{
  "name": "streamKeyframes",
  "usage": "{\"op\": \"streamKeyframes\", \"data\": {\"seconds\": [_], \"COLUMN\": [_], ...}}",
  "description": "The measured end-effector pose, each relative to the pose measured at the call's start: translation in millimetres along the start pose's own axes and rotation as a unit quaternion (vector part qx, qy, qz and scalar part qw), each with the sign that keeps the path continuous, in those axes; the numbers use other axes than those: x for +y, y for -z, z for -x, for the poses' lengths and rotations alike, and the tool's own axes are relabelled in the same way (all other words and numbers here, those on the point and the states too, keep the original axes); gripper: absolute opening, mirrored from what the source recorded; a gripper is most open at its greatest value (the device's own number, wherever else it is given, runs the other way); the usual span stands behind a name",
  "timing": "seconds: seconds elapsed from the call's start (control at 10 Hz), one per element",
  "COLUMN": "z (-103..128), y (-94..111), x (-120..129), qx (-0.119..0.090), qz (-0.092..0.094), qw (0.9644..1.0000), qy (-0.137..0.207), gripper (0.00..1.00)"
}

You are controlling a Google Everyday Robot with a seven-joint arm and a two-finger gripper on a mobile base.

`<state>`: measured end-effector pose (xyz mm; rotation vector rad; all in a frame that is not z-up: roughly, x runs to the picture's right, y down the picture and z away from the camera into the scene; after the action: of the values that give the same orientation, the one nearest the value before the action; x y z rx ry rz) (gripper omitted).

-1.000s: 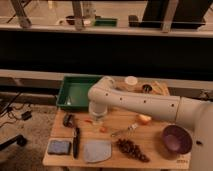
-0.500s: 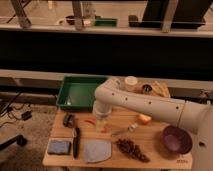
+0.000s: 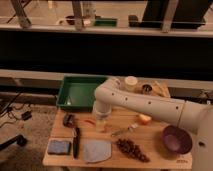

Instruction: Place pepper in purple bowl

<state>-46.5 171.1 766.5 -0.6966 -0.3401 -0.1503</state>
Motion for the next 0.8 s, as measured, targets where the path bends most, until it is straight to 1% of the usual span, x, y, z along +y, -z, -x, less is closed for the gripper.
{"op": "streamKeyframes", "data": {"seconds": [0.1, 0.3, 0.4, 0.5, 0.7, 0.8], "z": [0.8, -0.2, -8.1, -12.1, -14.9, -10.0], "y": [-1.5, -16.9, -24.6, -26.9, -30.5, -27.6], "x": [1.4, 13.9, 16.7, 17.6, 16.7, 13.2], "qx": [-0.002, -0.004, -0.004, -0.004, -0.001, 0.000], "qz": [0.002, 0.011, 0.013, 0.014, 0.011, 0.004], "qw": [1.0000, 0.9997, 0.9994, 0.9992, 0.9992, 0.9994], "qy": [-0.004, -0.020, -0.031, -0.036, -0.039, -0.034], "gripper": [0.63, 0.63, 0.63, 0.63, 0.63, 0.63]}}
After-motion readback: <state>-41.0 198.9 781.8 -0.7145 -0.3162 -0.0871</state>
